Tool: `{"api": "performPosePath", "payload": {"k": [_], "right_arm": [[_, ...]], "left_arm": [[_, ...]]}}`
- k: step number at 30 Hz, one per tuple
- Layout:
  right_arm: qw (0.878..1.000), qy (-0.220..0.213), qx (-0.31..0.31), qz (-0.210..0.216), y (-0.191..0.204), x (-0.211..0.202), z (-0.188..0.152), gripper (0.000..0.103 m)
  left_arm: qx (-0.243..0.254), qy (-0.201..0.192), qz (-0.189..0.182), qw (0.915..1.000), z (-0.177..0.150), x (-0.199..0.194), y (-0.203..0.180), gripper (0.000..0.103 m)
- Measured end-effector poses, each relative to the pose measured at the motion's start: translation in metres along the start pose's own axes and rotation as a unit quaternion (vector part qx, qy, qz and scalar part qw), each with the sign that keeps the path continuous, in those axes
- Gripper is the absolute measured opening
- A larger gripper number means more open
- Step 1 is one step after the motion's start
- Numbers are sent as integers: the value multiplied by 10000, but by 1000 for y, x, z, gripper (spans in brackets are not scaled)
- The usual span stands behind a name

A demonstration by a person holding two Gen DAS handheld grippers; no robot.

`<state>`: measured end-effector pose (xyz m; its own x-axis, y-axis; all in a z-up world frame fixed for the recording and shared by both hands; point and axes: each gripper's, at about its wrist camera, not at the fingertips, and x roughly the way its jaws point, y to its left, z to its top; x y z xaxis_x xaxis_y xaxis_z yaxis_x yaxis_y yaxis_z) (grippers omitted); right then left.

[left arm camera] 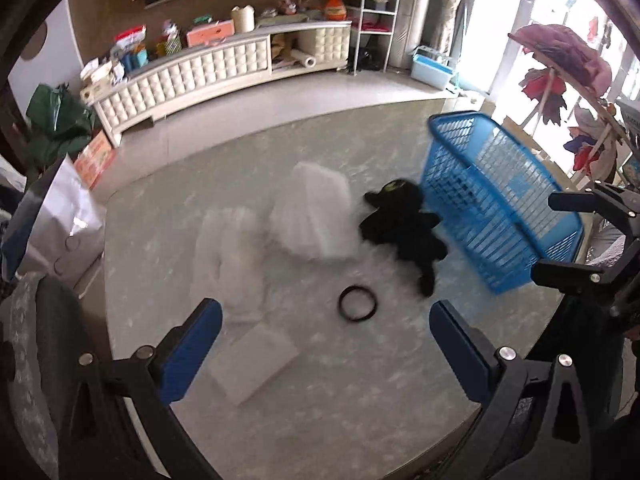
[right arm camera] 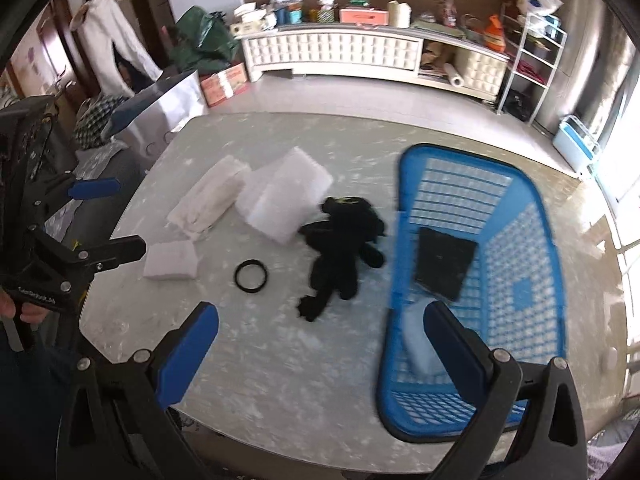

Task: Organize soft objects
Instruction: 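Withdraw both tools from the basket back over the table, then move the left tool to the white pad while the right tool approaches the black ring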

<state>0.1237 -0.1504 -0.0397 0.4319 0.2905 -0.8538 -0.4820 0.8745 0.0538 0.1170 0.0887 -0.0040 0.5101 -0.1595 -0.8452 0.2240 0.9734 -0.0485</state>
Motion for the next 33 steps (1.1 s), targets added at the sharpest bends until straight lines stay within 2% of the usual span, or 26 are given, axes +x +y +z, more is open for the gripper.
{"api": "performPosePath", "payload": {"k": [6, 14, 20, 24, 30, 33], "right_arm": [[9990, 231, -337, 153, 34, 34, 8, 103], [9957, 533, -651, 379, 66, 78, 19, 103], [9939, 768, -659, 445, 75, 112, 25, 103], [9923, 913, -676, 496, 78, 131, 25, 103], [9899, 1097, -772, 458, 80, 153, 22, 103], [9892, 1143, -796, 449, 79, 161, 23, 103]], "left_arm": [[-340, 219, 69, 9992, -23, 13, 43, 103], [-644, 468, 168, 9967, -47, 31, 80, 103], [-351, 599, 217, 9974, -60, 50, 87, 103], [75, 700, 285, 9971, -66, 68, 86, 103], [457, 752, 76, 9961, -68, 86, 87, 103], [659, 739, 200, 9949, -67, 88, 90, 103]]}}
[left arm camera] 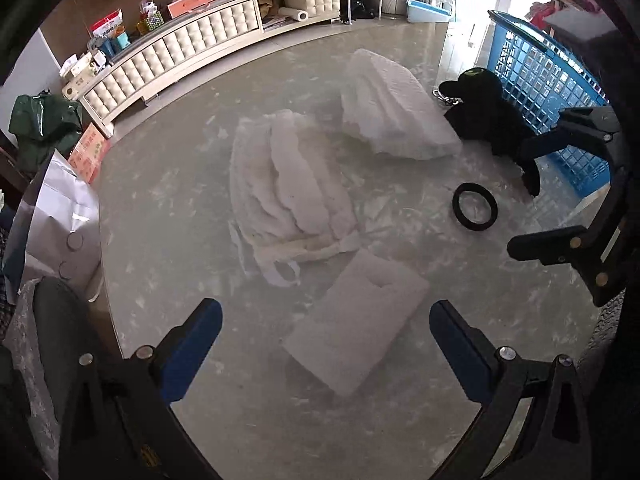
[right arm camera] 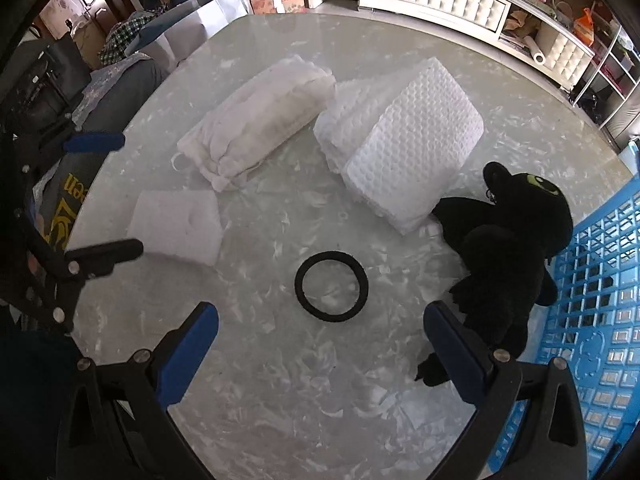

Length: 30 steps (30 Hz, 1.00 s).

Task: Organize soft objects
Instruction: 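Move the left tool to the white pad while the right tool approaches the black ring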

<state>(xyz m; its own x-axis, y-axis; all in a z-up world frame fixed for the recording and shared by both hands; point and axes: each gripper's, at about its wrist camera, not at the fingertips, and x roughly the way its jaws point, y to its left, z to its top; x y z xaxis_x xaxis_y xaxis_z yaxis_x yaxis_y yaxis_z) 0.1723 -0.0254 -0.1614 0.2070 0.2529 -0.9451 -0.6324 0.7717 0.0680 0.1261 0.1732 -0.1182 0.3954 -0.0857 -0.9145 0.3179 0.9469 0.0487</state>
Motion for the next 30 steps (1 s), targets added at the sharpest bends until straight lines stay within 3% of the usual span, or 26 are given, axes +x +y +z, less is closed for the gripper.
{"api": "performPosePath", "payload": {"k": [7, 11, 26, 28, 30], "right_arm": [[9998, 34, -114, -155, 1, 11, 4, 103], [9998, 126, -36, -168, -5, 23, 5, 103], [9993, 196, -165, -283, -10, 37, 2, 98], [9992, 196, -186, -306, -11, 37, 2, 97], [9990, 208, -223, -326, -11, 38, 1, 94]], "left_arm": [[217, -154, -258, 9993, -1, 0, 0, 103], [424, -185, -163, 9988, 1, 4, -7, 103], [822, 225, -175, 9962, -1, 41, -21, 103], [883, 290, -182, 9955, -2, 45, -23, 101], [905, 298, -221, 9952, -3, 48, -24, 92]]}}
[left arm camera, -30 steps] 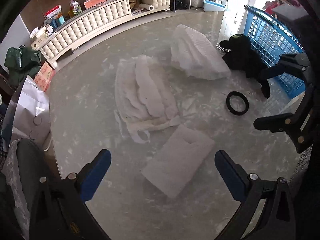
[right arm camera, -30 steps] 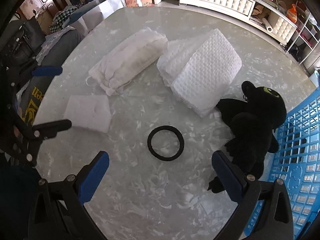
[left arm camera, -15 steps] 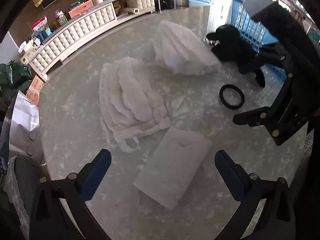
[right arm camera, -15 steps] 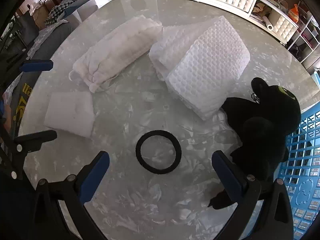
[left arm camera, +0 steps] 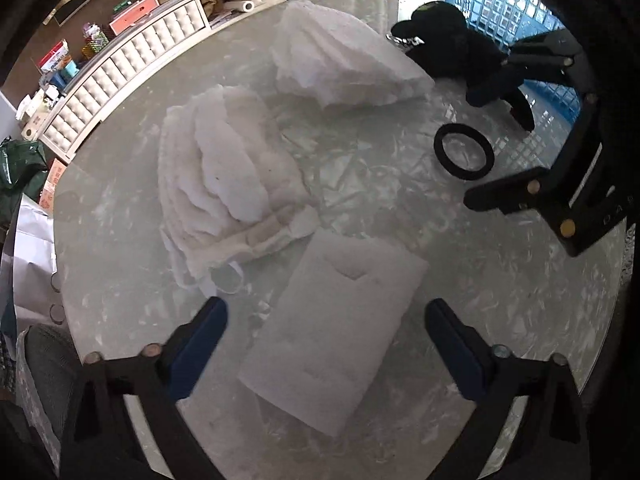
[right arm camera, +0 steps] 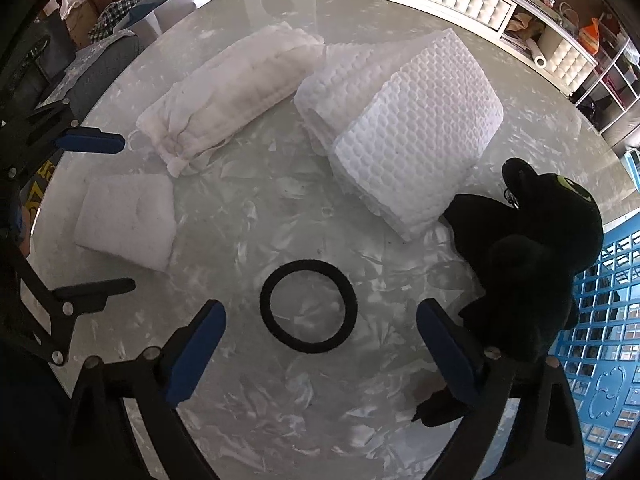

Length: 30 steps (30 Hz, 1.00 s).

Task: Organize soft objects
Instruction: 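Move the left tool to the white pad while the right tool approaches the black ring, then grasp the white pad with the left tool while the right tool grasps the black ring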

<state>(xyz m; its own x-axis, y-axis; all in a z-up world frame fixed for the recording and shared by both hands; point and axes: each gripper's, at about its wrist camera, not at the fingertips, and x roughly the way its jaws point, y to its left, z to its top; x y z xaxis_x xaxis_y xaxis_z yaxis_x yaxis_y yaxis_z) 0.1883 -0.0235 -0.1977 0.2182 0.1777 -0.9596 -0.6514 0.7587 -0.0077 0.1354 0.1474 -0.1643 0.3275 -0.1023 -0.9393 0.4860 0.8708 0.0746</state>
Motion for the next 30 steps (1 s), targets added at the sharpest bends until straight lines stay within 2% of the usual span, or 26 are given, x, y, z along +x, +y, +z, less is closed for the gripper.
{"api": "performPosePath", "payload": {"k": [3, 5, 9, 11, 13, 15, 18, 19, 21, 25, 30], "right_arm": [[10000, -4, -20, 26, 1, 1, 2, 92], [10000, -7, -21, 88, 0, 1, 3, 90], [10000, 8, -80, 0, 2, 2, 5, 79], [10000, -16, -96, 18, 3, 0, 5, 73], [9999, -29, -130, 87, 5, -3, 3, 65], [9998, -59, -199, 72, 6, -4, 2, 60], [9997, -86, -219, 104, 8, -7, 0, 36], [9996, -71, -230, 123, 9, -8, 0, 33], [9995, -72, -294, 119, 15, -10, -1, 29], [9993, -86, -317, 172, 19, -11, -2, 14], [9996, -89, -200, 194, 22, -19, -7, 12]], "left_arm": [[12, 27, -102, 9999, 0, 4, -2, 82], [-54, 21, -268, 9996, 0, 3, -2, 70], [-63, 1, -396, 9992, -3, 3, -6, 61], [-74, -8, -409, 9991, -1, 1, -6, 61], [-139, -73, -585, 9982, -3, -4, -7, 60], [-87, -122, -549, 9984, -3, -8, -9, 59], [-160, -127, -444, 9988, -3, -11, -5, 59], [-223, -145, -399, 9988, -2, -13, -3, 59], [-297, -202, -352, 9987, 0, -18, 1, 59], [-268, -309, -310, 9987, 2, -29, -2, 59], [-94, -417, -277, 9987, 5, -44, -10, 59]]}}
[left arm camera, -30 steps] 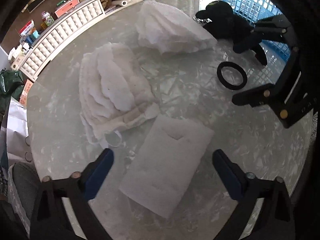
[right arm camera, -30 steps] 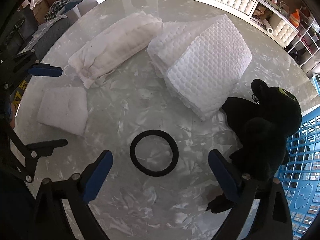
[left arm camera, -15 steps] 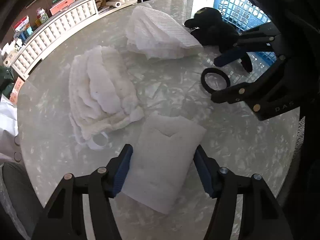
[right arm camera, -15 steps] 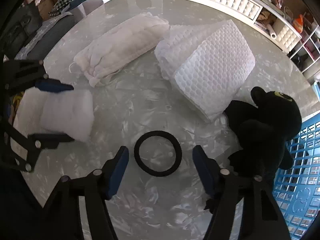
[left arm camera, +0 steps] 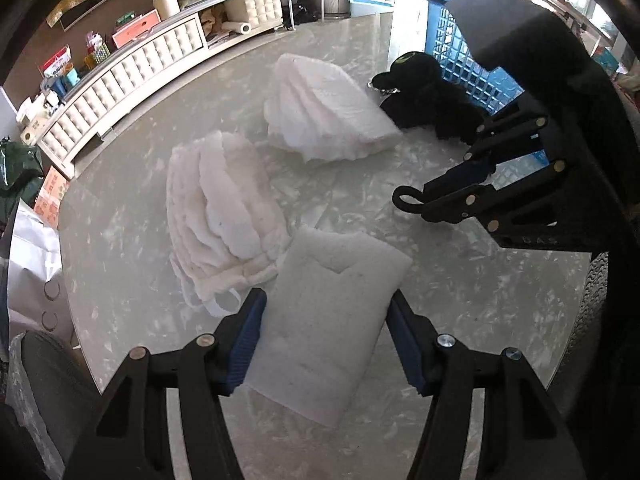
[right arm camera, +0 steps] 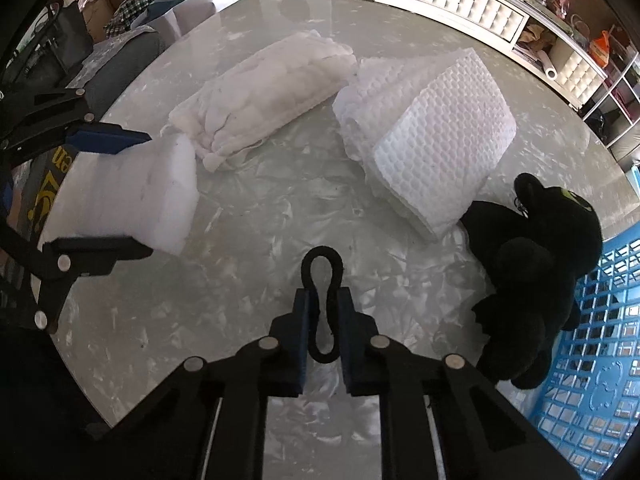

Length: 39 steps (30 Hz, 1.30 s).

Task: Organize soft objects
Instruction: 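Grasp the white pad with the left tool while the right tool grasps the black ring, then carry the black ring over the basket with the right tool while the left holds the pad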

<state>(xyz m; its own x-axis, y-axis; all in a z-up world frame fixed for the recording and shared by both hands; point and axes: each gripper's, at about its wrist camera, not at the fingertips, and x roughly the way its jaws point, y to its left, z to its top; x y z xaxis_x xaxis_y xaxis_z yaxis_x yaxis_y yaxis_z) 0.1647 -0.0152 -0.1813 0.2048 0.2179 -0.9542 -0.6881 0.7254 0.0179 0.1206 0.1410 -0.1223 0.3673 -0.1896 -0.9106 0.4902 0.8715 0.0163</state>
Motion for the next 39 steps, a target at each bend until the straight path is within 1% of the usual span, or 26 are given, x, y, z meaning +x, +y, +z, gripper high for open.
{"api": "performPosePath", "payload": {"k": [2, 5, 8, 10, 12, 15, 21, 26, 29, 32, 35, 39], "right_arm": [[10000, -58, -6, -55, 1, -8, -2, 12], [9998, -117, -8, -155, 3, -19, -8, 12], [9997, -175, 103, -103, -5, -32, -12, 12], [9995, -235, 203, -13, -8, -45, -17, 12], [9992, -332, 197, -85, -10, -60, -22, 12], [9986, -454, 210, -140, -16, -82, -29, 12], [9970, -683, 164, -328, -27, -124, -38, 12], [9947, -882, 213, -487, -46, -156, -49, 12], [9928, -991, 329, -595, -62, -172, -53, 12], [9903, -1077, 526, -709, -82, -185, -61, 12], [9876, -1126, 747, -797, -97, -191, -68, 12], [9842, -1103, 1054, -900, -127, -190, -76, 12]], "left_arm": [[21, -3, 21, 10000, 3, -3, -3, 59], [-12, 63, 213, 9998, 6, -2, -7, 59], [-15, 24, 149, 9999, 10, -5, -10, 59], [-155, -6, 136, 9998, 16, -8, -10, 59], [-219, -5, 134, 9997, 22, -10, -14, 59], [-111, -16, 231, 9997, 32, -13, -24, 59], [120, -178, 287, 9994, 57, -25, -49, 59], [93, -414, 210, 9989, 77, -38, -61, 59], [131, -487, 229, 9985, 88, -43, -71, 59], [106, -640, 129, 9978, 101, -49, -78, 59], [106, -653, 125, 9977, 108, -48, -82, 59], [92, -593, 137, 9981, 112, -43, -84, 59]]}}
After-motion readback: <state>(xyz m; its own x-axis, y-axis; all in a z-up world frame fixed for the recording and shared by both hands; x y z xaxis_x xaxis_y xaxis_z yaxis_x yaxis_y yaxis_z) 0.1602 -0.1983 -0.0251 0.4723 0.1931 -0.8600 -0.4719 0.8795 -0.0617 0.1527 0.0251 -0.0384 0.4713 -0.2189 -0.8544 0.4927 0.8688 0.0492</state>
